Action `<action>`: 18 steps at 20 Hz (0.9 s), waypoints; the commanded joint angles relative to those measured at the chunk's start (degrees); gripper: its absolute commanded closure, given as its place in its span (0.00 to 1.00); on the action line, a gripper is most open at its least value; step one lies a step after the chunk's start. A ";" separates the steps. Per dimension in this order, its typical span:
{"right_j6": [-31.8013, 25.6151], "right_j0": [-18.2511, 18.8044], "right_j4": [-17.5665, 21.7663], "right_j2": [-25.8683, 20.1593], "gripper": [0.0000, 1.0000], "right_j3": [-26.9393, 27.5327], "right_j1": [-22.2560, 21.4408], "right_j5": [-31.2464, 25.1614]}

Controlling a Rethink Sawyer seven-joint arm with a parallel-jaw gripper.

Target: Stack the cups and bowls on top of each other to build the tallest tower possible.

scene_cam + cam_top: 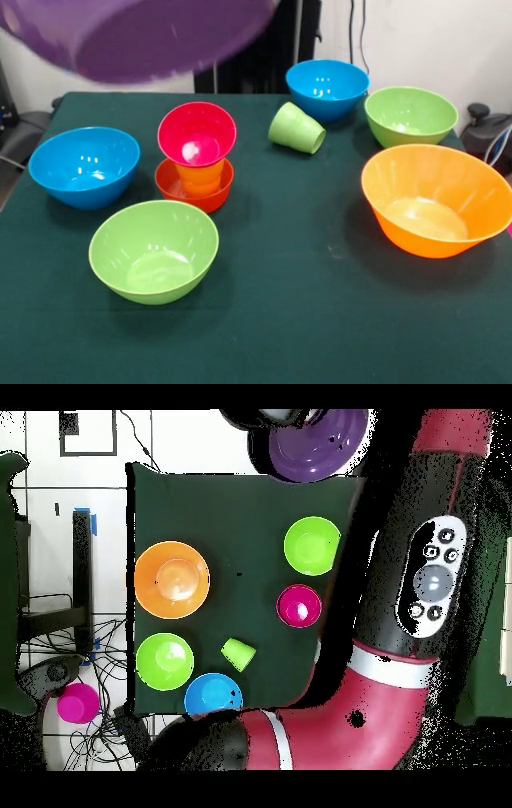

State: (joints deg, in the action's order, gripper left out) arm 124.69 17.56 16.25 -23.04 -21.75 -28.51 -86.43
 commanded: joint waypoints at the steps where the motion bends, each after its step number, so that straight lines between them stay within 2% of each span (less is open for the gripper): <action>1: -9.16 -2.14 3.20 -3.80 1.00 -1.39 5.12 8.02; 10: -9.28 -3.27 4.25 -4.58 1.00 2.21 8.53 7.86; 13: -7.55 -3.36 3.30 -3.22 1.00 1.05 8.52 7.12; 18: -3.51 -3.06 1.02 0.20 1.00 -3.12 7.36 -3.18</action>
State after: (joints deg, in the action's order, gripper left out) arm 124.69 15.54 16.49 -22.80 -20.69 -19.55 -79.38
